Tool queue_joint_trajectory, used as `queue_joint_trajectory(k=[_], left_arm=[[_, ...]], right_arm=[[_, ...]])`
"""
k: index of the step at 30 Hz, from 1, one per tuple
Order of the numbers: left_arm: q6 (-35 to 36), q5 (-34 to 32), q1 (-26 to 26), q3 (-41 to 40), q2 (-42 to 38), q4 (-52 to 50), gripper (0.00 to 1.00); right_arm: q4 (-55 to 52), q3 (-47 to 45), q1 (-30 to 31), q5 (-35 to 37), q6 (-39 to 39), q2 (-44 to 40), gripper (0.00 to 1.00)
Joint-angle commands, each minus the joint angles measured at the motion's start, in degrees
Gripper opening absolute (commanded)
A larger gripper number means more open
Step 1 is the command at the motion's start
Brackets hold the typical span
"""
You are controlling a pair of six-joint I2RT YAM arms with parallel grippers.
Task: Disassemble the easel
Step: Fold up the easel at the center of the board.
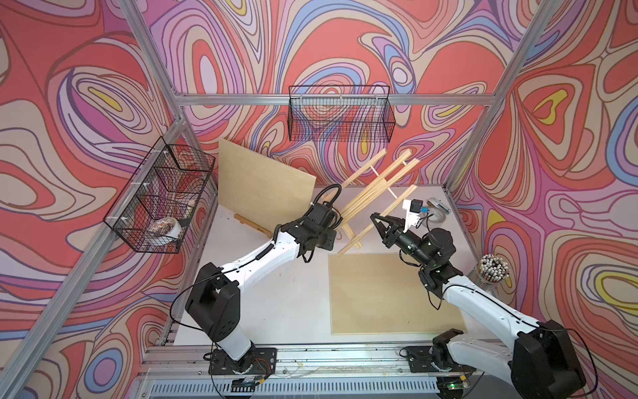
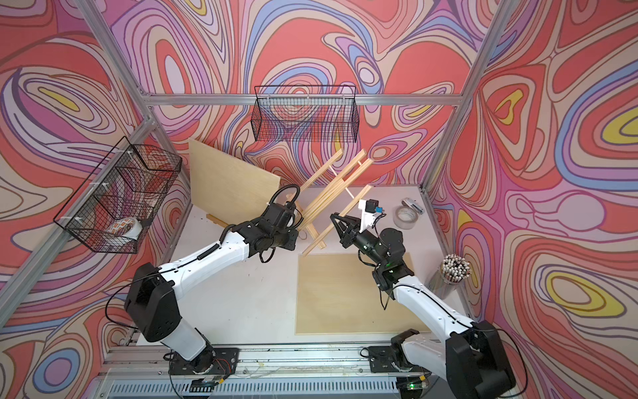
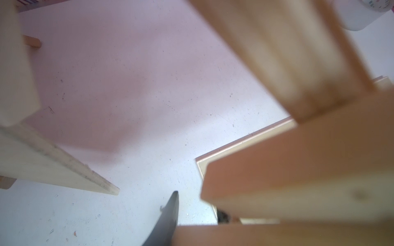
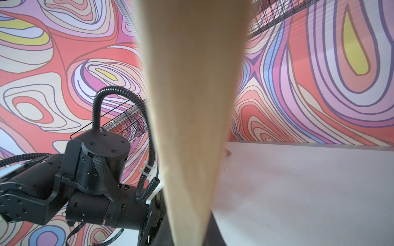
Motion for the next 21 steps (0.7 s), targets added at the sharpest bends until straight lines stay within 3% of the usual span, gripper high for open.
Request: queue_joint_trajectory(k=[1,16,21], left_arm=[[-1.1,1.4,0.5,0.7,-0.9,1.6,0.32],[-3.3,1.6,0.3,-4.0,-11.7,3.2,0.37],[-2.1,4.2,0.3,-4.7,-12.1,6.0,0.37]], right_arm=[[2.6,1.1,0.0,-1.9,1.1,-0.2,0.00],[-0.7,0.1,-1.7,3.3,1.1,-2.1,0.00],[1.1,1.0,-2.4,-0.4,3.4,-0.1,0.00]])
